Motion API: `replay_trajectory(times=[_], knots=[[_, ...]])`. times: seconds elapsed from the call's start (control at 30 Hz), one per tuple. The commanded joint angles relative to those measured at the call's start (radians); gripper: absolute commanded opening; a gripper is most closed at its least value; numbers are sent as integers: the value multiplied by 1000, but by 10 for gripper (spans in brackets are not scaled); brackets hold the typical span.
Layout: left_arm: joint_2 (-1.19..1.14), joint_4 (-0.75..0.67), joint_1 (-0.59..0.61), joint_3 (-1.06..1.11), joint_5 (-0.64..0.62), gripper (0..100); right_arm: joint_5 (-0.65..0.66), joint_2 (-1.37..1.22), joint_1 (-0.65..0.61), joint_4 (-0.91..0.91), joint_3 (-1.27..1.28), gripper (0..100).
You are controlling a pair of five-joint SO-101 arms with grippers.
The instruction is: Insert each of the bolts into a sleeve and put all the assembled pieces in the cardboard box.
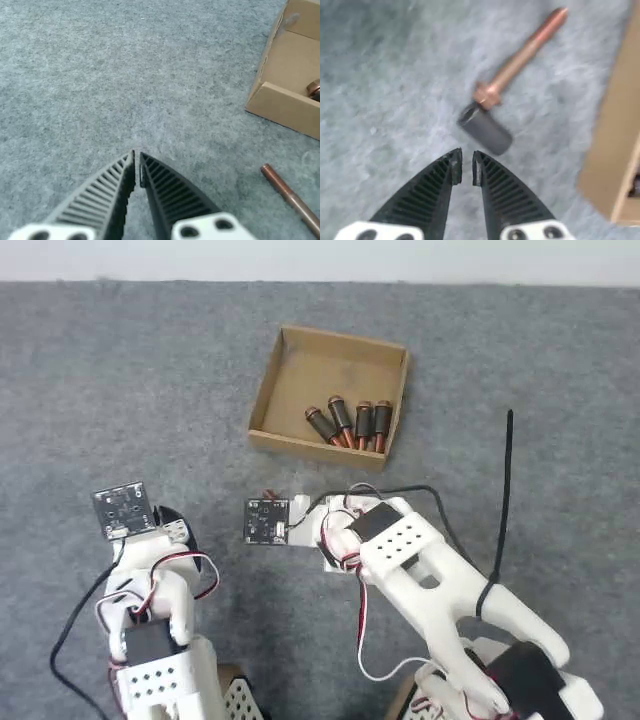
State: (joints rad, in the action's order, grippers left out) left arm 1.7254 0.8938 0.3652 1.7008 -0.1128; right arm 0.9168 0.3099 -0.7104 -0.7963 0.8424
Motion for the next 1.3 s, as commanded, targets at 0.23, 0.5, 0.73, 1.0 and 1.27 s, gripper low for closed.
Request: replay_trajectory(times=[0.23,0.5,0.73,1.0,1.27], knots=[[11,3,6,-10,11,12,230,51,-10,64,-6,48],[11,0,6,-10,12,12,230,-10,-15,64,-12,119],[11,0,6,-10,29,12,232,-182,-8,143,-48,121],[11,0,6,-10,51,12,232,-314,-8,139,-169,117],[8,-11,3,-10,51,12,227,-332,-8,139,-183,8]])
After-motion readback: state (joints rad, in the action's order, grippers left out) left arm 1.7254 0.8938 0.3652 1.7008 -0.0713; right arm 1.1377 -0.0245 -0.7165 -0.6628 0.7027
